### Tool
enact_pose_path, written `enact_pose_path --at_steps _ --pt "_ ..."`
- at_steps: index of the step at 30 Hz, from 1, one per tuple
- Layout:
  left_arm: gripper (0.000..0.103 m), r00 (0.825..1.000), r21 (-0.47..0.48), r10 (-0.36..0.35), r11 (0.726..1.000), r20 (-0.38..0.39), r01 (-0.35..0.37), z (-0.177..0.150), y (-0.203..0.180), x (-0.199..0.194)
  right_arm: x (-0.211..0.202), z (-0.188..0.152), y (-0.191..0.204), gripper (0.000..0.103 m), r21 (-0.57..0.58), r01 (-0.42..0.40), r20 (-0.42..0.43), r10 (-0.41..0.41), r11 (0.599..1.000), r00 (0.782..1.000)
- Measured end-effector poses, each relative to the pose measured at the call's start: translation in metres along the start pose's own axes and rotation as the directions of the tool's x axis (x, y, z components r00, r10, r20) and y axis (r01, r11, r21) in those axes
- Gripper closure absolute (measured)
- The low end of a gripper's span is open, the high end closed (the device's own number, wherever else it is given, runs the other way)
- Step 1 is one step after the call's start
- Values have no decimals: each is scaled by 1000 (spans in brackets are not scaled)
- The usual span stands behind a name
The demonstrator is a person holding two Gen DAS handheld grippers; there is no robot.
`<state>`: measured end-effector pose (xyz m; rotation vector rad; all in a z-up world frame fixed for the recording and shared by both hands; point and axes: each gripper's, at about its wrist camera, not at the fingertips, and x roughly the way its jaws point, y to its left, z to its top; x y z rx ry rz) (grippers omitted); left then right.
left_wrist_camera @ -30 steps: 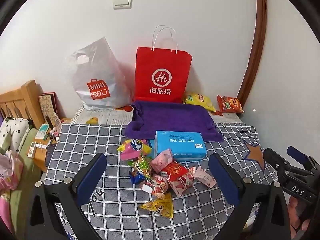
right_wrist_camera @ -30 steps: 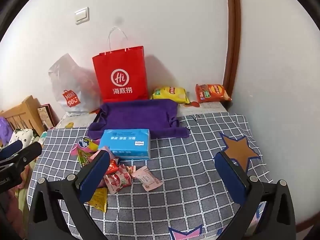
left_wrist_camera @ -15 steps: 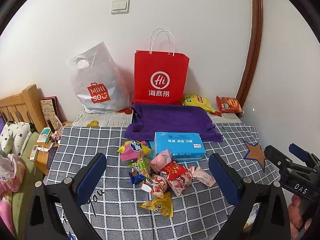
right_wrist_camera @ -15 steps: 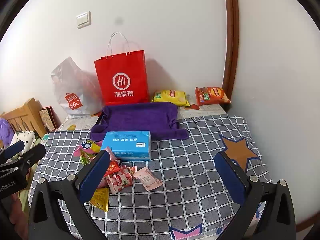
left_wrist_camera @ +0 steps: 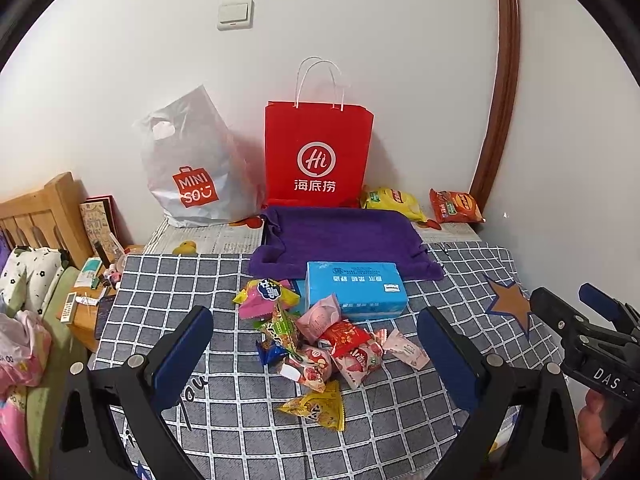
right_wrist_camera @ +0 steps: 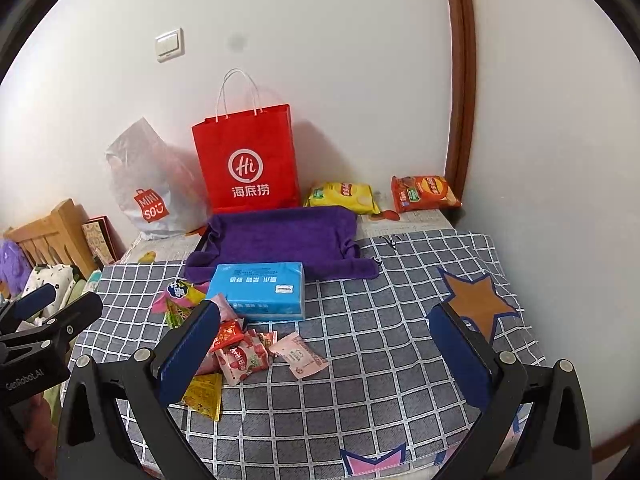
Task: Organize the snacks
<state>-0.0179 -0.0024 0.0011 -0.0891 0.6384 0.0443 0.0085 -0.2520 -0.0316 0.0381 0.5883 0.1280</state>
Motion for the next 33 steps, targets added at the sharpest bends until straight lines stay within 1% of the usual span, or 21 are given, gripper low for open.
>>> enact_pose_path --at_steps 33 --pt "1 1000 -1 9 1000 3 -9 -3 0 0 -4 -3 6 0 -11 -2 -1 2 1000 1000"
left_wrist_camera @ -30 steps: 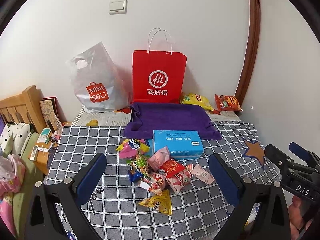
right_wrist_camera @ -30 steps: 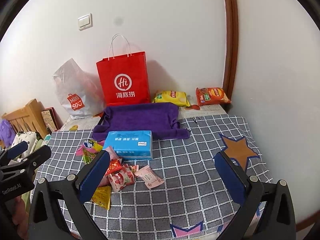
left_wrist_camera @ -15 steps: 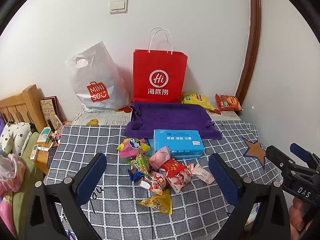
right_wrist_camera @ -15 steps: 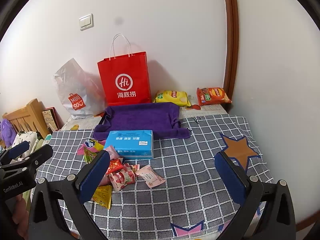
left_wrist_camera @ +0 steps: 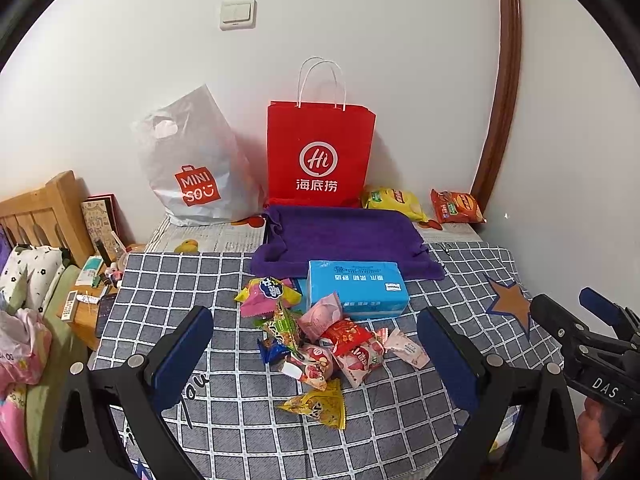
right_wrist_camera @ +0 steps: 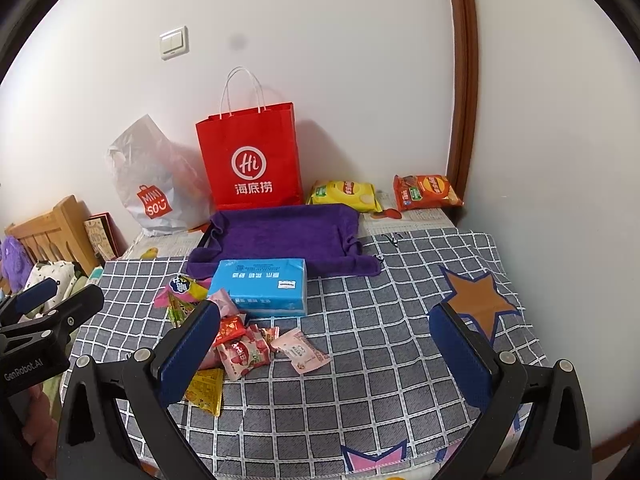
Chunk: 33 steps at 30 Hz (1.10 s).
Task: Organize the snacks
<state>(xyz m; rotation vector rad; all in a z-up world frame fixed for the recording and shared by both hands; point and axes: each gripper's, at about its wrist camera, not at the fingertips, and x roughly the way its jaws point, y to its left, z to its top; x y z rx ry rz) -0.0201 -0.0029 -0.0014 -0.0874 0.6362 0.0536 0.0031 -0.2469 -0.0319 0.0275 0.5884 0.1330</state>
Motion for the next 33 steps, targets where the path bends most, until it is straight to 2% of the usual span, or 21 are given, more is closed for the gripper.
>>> enact_pose_path --at_steps 28,33 --pt "1 1000 -7 6 1000 -4 -6 -3 4 3 8 -6 6 0 -13 -10 -15 10 1000 1000" --pt "1 1000 -16 10 1000 -10 -10 -4 8 13 15 -7 6 0 10 -57 -30 57 998 998"
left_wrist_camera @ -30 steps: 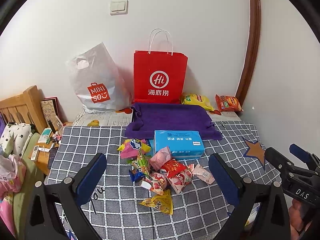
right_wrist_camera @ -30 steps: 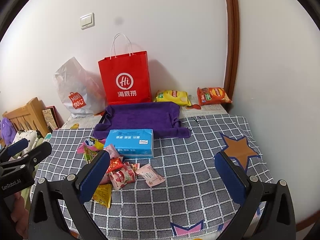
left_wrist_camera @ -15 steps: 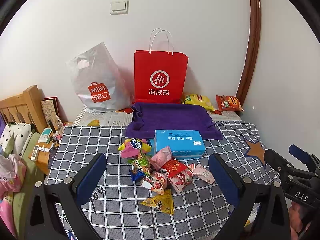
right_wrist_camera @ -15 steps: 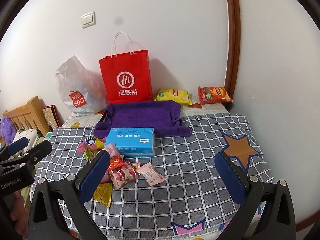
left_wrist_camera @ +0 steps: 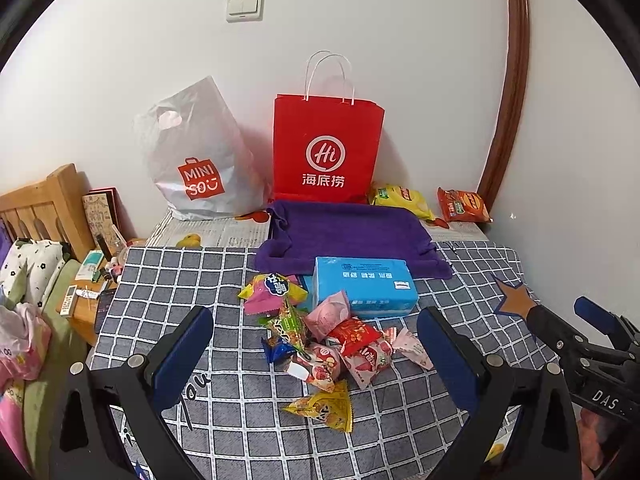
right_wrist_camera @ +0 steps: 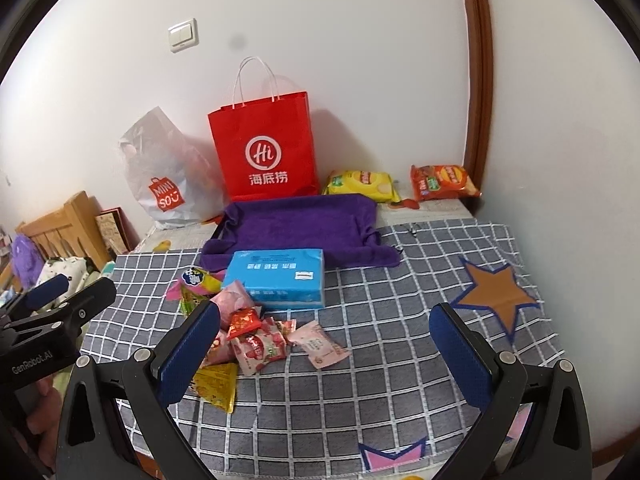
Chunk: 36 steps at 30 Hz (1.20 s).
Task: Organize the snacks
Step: 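Grasp the pink candy packet with the right tool while the left tool approaches the pink-yellow bag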
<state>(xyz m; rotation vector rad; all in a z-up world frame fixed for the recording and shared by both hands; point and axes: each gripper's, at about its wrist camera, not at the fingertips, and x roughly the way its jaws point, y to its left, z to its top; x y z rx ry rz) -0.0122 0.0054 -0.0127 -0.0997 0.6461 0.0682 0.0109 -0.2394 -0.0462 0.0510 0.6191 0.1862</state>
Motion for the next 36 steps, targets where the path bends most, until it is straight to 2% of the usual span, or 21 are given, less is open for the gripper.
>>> enact_pose_path --at_steps 6,11,17,23,27,30,34,36 --pt "1 1000 -14 13 1000 -22 -13 -1 8 20 24 -6 3 0 -31 55 -43 -57 998 997" --pt "2 998 -27 28 999 -49 -30 -3 14 39 45 -12 2 0 -41 69 -74 -72 997 995" --pt "4 995 -43 24 999 -95 -28 -3 20 63 65 -15 -4 0 -37 130 -82 -133 991 988" --pt "4 990 -33 31 999 -140 -36 0 25 88 90 -20 -4 0 -94 85 -101 -94 992 990" --pt "4 985 -41 37 998 -167 -45 0 35 104 111 -24 -4 1 -74 36 -131 -46 997 990" --pt "4 981 -56 34 997 -192 -45 -1 43 117 131 -26 -4 1 -62 21 -182 -32 998 983" --pt "4 977 -71 28 997 -211 -44 -3 52 129 154 -30 -2 1 -66 39 -242 -54 997 969" --pt "4 975 -85 25 995 -219 -45 -4 56 134 163 -31 -2 1 -44 16 -258 -27 999 966"
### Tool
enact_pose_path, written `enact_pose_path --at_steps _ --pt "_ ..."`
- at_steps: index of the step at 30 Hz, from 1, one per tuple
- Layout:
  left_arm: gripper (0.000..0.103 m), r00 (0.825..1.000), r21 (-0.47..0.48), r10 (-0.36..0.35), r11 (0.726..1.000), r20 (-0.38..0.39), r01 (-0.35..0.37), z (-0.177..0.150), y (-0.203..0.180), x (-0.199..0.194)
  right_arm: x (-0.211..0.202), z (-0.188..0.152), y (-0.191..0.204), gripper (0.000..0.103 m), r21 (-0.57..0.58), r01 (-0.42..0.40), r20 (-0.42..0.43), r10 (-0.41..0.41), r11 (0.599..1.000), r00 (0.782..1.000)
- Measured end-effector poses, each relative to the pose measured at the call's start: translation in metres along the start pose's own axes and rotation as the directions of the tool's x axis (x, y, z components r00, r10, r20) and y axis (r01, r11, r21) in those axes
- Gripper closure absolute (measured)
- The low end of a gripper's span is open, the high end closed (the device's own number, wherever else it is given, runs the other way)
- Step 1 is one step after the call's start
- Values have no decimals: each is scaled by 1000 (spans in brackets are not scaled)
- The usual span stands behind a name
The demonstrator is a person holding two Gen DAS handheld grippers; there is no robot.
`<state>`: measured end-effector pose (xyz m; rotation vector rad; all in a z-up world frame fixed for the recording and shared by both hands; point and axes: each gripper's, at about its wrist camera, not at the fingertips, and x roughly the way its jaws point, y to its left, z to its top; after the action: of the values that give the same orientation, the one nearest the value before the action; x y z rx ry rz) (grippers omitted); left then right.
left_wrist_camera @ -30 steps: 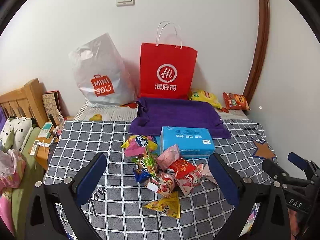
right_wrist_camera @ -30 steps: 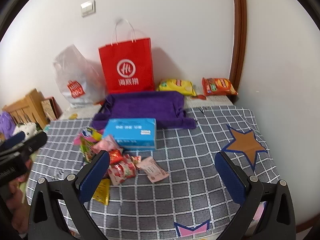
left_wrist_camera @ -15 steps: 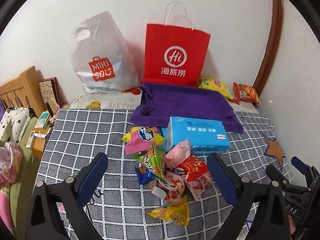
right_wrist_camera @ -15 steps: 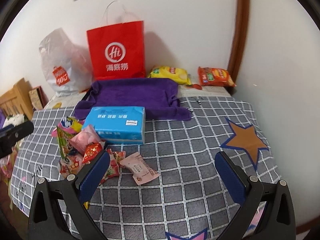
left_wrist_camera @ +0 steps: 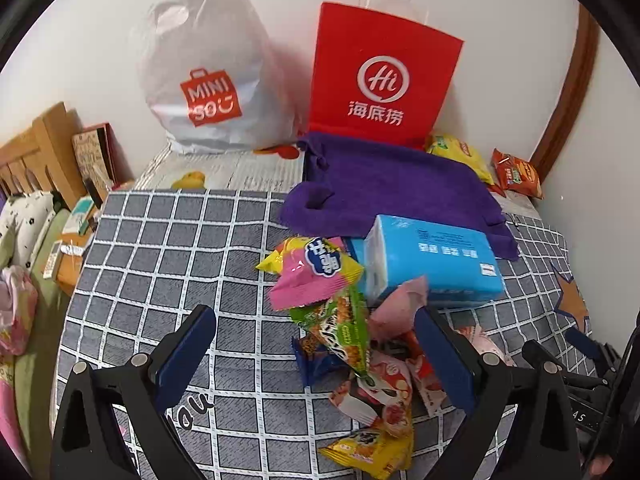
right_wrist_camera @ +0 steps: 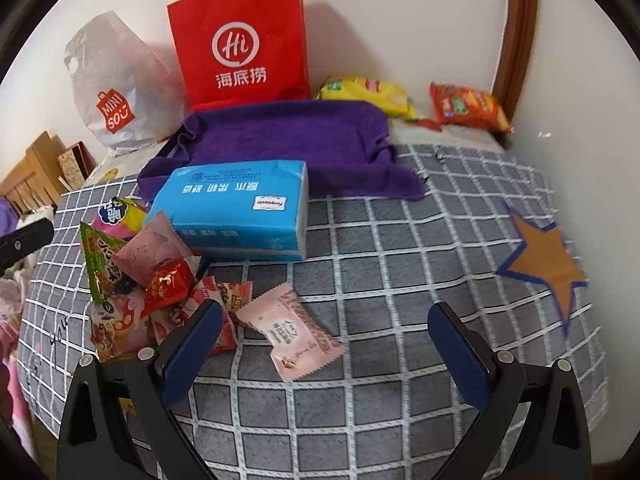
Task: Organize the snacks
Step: 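Grasp the pink candy packet with the right tool while the left tool approaches the pink-yellow bag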
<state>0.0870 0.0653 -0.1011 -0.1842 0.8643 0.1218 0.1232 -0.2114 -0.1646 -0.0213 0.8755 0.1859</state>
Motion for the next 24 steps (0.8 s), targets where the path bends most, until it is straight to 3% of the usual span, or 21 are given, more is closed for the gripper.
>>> enact_pose_path --at_steps 3,9,12,15,24 --pt "4 1000 -7 14 1000 5 -14 2 5 7 9 2 -2 4 33 -38 -5 39 999 999" --pt "4 1000 -30 16 999 -10 -17 6 15 22 29 5 -1 14 31 -25 -46 27 999 999" --pt "4 1000 -24 -10 1000 -28 10 7 15 30 35 6 -1 21 23 -34 -52 35 999 998" --pt "4 999 -41 -18 999 -31 17 9 19 36 37 8 -2 22 30 -39 -52 40 999 998" --pt "4 997 -51 -44 998 -68 41 7 15 54 43 11 -2 31 50 -131 -59 133 990 989"
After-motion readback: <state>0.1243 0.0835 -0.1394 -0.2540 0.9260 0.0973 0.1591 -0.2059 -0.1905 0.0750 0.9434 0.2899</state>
